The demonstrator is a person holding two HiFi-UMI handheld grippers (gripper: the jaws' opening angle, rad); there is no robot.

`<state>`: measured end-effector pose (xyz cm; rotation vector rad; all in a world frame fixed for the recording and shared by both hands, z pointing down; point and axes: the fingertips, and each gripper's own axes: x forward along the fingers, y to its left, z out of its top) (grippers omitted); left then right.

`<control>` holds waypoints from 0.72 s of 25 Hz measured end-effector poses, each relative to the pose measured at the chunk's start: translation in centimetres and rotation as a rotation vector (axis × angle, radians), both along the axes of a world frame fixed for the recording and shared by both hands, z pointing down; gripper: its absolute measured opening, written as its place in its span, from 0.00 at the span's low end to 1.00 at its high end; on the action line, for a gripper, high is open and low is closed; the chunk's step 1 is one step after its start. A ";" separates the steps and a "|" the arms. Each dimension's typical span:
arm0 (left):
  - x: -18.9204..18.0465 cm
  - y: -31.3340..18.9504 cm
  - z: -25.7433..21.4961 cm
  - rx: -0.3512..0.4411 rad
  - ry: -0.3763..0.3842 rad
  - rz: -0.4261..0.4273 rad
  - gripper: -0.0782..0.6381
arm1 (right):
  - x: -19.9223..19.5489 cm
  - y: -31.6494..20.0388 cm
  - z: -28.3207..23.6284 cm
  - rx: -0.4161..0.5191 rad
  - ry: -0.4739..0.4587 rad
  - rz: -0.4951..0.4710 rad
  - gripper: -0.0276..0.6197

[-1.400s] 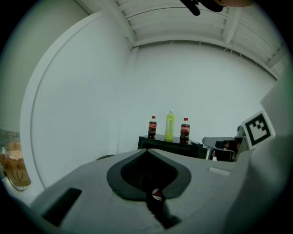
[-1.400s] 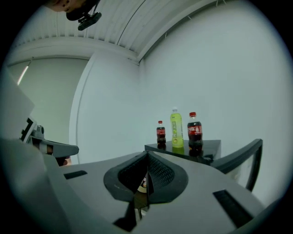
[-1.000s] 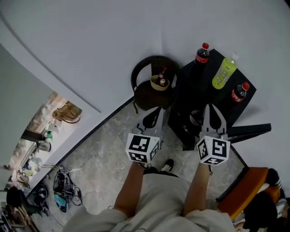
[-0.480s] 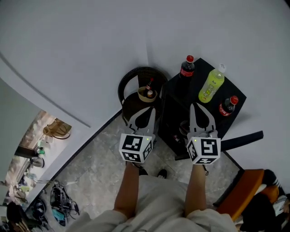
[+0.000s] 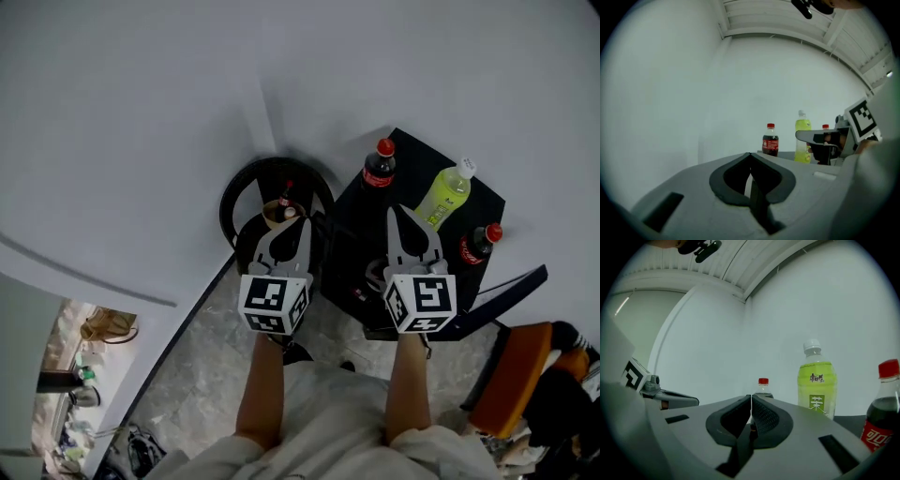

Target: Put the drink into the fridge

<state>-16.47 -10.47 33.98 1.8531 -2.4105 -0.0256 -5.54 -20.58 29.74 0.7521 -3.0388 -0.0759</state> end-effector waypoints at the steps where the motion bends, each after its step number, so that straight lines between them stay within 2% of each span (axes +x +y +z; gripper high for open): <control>1: -1.1 -1.1 0.0 0.008 0.012 0.022 0.12 | -0.7 -0.8 0.1 -0.006 0.001 0.025 0.05; 4: -3.6 -4.6 0.1 0.014 0.048 0.107 0.12 | -2.3 -2.6 0.2 -0.010 0.024 0.092 0.05; 11: -5.9 -10.8 0.5 0.022 0.085 0.319 0.12 | -4.4 -4.0 0.3 0.018 0.056 0.223 0.07; 14: -5.6 -13.4 -0.1 0.054 0.089 0.413 0.12 | -4.1 -4.5 1.3 0.021 0.091 0.298 0.24; 18: -3.9 -16.6 -0.1 0.066 0.093 0.547 0.12 | -3.1 -4.8 2.9 0.002 0.140 0.386 0.32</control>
